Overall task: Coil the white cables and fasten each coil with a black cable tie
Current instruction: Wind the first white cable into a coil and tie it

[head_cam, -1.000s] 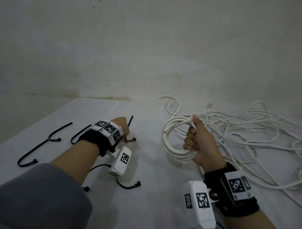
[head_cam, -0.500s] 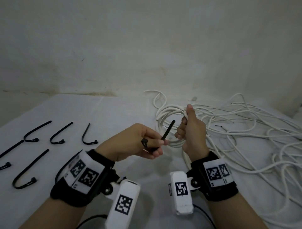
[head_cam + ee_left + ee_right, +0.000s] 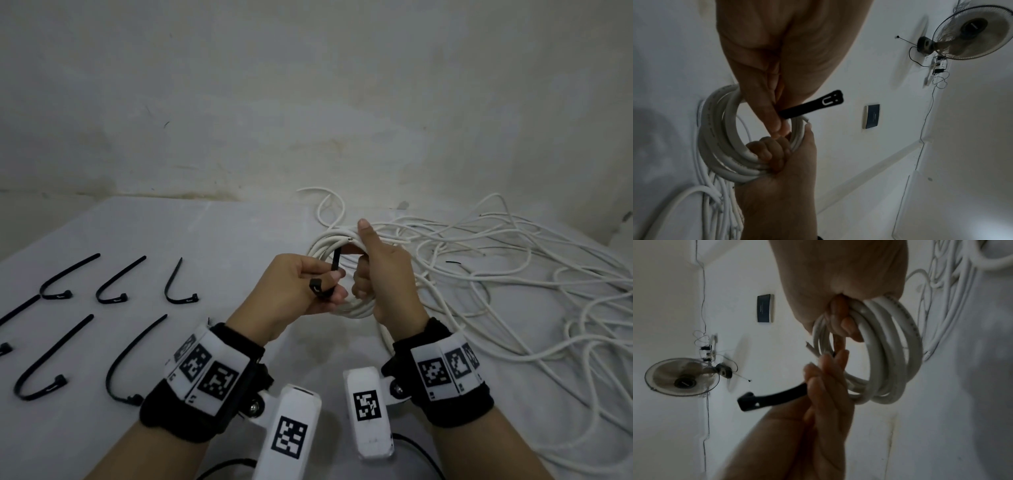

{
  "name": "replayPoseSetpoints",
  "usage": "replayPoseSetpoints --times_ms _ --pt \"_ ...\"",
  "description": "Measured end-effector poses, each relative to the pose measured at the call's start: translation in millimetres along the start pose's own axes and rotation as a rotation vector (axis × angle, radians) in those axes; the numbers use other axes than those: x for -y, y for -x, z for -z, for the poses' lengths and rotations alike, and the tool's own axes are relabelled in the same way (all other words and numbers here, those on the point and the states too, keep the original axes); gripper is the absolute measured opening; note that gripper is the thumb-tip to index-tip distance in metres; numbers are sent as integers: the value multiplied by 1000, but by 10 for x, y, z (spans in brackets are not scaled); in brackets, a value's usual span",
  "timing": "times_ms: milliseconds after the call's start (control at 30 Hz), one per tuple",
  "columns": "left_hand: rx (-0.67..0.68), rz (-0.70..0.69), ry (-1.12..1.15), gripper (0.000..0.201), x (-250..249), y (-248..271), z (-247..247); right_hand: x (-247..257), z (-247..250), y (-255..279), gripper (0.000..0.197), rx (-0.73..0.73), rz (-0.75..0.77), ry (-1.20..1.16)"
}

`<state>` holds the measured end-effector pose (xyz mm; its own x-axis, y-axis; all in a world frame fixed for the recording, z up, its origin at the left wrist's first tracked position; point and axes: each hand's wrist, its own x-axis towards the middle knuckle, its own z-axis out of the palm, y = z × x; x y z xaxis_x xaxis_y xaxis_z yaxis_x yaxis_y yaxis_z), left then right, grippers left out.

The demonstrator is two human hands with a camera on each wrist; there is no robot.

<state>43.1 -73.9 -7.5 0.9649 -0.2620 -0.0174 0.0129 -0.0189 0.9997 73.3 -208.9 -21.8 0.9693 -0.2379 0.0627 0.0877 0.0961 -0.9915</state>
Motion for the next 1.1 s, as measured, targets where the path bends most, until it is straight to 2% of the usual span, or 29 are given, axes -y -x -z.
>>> replayPoseSetpoints --times_ms 67,133,200,367,500,633,700,833,1000,1100 --pt "-2 -4 12 15 35 8 -11 -15 17 -23 65 17 -30 -5" --pt "-7 -6 24 14 54 20 -17 -22 23 -26 46 7 -39 -18" --pt "-5 4 50 15 61 29 -15 -24 21 -21 39 -19 -31 -26" --pt "-72 27 201 19 26 38 49 5 45 -32 46 -140 -13 -89" --pt "20 -54 245 36 9 120 107 23 80 -44 45 -183 14 -115" --pt "-30 -202 132 18 26 162 75 15 68 -36 48 -205 39 -90" --pt "-92 -279 83 13 40 147 77 13 59 -24 43 -191 51 -95" --pt "-151 -377 -54 16 33 94 102 15 63 -11 38 -136 6 -151" --pt "-166 -464 -224 14 -13 30 117 30 25 45 37 41 -81 -249" --pt "-248 -521 -270 11 -53 2 136 45 8 65 32 78 -67 -232"
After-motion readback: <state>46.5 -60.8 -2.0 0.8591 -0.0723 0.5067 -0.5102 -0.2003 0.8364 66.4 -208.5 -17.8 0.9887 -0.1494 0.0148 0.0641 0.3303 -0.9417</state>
